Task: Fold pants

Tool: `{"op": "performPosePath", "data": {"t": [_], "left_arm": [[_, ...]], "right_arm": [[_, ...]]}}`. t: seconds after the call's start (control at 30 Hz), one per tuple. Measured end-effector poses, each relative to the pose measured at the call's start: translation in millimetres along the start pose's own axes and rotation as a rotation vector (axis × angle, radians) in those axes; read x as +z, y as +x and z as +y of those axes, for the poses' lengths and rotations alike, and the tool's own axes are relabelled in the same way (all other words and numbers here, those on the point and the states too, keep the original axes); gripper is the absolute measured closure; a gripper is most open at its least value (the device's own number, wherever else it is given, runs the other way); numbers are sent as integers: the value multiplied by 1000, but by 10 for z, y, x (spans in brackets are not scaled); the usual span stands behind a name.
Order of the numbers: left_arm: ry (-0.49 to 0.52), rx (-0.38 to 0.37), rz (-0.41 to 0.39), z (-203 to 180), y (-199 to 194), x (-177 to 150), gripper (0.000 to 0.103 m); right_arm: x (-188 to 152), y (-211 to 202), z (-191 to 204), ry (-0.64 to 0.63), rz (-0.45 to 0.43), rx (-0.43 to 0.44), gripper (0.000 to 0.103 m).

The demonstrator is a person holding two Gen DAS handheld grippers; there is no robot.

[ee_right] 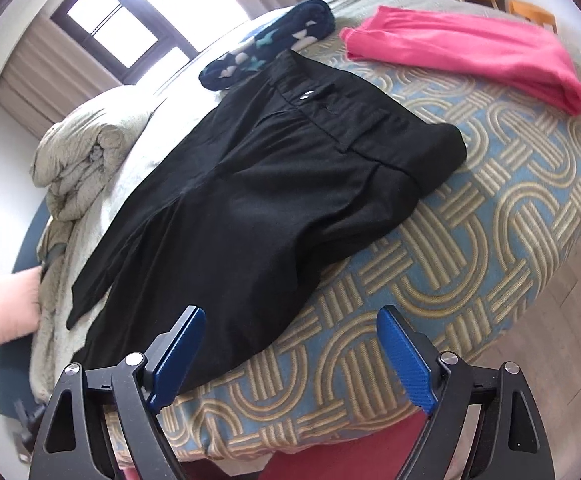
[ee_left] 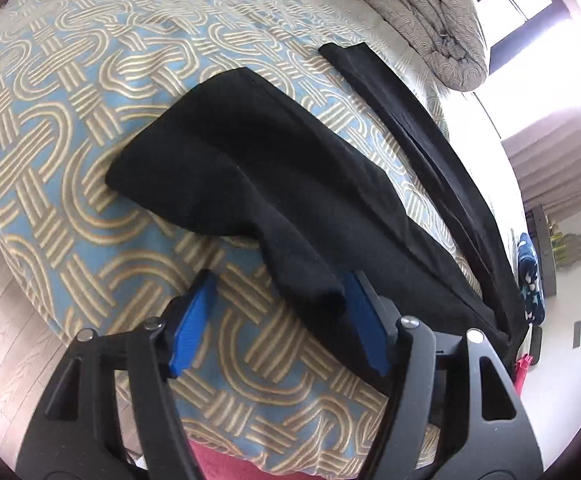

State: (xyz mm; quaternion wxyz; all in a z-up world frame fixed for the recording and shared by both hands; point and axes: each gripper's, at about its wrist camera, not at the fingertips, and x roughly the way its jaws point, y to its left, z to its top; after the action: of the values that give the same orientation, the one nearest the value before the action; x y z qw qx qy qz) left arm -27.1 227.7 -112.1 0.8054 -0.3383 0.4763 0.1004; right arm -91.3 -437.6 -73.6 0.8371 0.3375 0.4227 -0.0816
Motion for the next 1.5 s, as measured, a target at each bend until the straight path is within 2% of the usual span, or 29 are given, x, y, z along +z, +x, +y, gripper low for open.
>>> {"op": "performPosePath", "data": {"t": [0.13,0.17,0.23,0.27,0.3,0.37,0.47,0.6,0.7,1.07,1.27,1.5], "left_arm": [[-24,-9,-7,-35,38,52,35],[-32,-5,-15,-57,49,75,38],[-30,-7,-29,-81,56,124,70],[-19,-15,-13,-102,86,161,98],[-21,-22,3,-109,110,190,98],[-24,-33,-16,-139,58,212,98],[30,-27,-54,-228,-101,221,98],[26,-48,-54,-286,-239,283,98],[39,-61,-73,-386,-335,338,98],[93,-84,-126,-880,-578,709,98],[104,-73,-119,-1201,-526,1025,98],[88,-16,-63,-1534,-199,1473,98]], "right_arm": [[102,119,-23,42,-10,27,14],[142,135,-21,46,-22,27,14],[218,162,-34,64,-45,35,14],[260,181,-46,79,-56,39,18],[293,210,-54,90,-54,40,26],[349,310,-28,69,5,23,97],[372,242,2,65,-5,31,97],[422,38,145,-8,-50,37,97],[483,-74,219,-15,-78,58,97],[893,-366,602,-54,-176,116,97],[1232,-322,808,-59,-184,107,97],[1710,-45,1222,-150,-147,28,97]]}}
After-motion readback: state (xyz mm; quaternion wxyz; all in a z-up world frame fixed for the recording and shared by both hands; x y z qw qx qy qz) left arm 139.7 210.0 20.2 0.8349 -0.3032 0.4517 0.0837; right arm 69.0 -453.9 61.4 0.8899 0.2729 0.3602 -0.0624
